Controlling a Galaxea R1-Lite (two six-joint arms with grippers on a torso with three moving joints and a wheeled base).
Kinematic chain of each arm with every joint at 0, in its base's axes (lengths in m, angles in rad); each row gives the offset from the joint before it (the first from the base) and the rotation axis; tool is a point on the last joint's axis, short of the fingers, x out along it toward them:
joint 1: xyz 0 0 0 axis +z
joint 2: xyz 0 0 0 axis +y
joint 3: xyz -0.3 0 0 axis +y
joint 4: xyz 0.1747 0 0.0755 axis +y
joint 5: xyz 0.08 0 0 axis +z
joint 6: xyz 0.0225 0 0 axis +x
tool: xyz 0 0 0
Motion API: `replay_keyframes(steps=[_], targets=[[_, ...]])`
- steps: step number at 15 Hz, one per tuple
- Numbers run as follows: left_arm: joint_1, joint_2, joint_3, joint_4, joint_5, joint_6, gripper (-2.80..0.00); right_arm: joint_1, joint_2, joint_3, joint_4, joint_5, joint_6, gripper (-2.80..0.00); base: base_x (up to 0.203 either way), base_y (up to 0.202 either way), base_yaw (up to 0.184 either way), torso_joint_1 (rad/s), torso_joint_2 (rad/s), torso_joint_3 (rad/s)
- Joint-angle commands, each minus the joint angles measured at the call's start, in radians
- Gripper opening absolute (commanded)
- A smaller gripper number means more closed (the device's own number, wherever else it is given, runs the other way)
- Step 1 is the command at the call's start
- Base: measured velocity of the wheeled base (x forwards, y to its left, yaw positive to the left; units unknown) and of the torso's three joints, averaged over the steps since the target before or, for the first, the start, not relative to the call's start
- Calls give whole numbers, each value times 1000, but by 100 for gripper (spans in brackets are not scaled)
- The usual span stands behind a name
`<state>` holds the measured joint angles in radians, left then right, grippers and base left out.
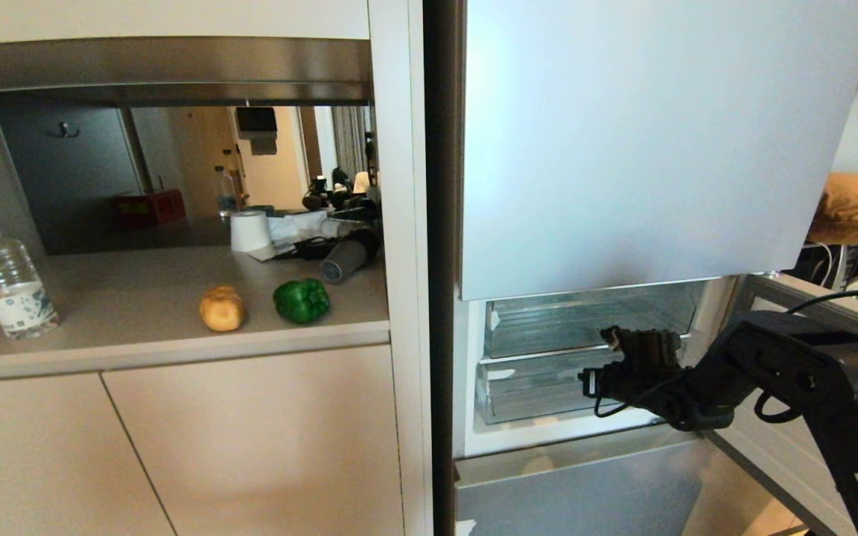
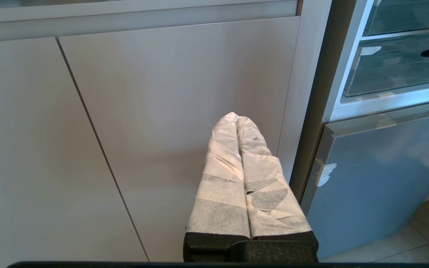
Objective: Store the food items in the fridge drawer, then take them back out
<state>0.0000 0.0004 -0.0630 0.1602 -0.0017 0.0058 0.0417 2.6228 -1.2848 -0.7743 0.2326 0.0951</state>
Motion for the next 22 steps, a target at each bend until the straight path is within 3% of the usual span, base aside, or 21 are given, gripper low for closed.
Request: replay_keyframes(steps=[1, 5, 9, 19, 22], targets=[[0, -2, 0, 1, 0, 0, -280, 0, -54, 56, -3, 2, -1, -280, 0, 0, 0, 0, 0, 0], [0, -2, 0, 1, 0, 0, -280, -3, -141, 209, -2, 0, 1, -280, 0, 0, 0, 0, 0, 0], [0, -2, 0, 1, 0, 0, -280, -9, -316, 479, -1, -1, 4, -280, 0, 0, 0, 0, 0, 0], [0, -2, 0, 1, 0, 0, -280, -78, -1239, 1179, 15, 5, 5, -280, 0, 0, 0, 0, 0, 0], [2, -2, 0, 1, 0, 0, -280, -85, -1585, 1240, 182, 0, 24, -280, 0, 0, 0, 0, 0, 0]])
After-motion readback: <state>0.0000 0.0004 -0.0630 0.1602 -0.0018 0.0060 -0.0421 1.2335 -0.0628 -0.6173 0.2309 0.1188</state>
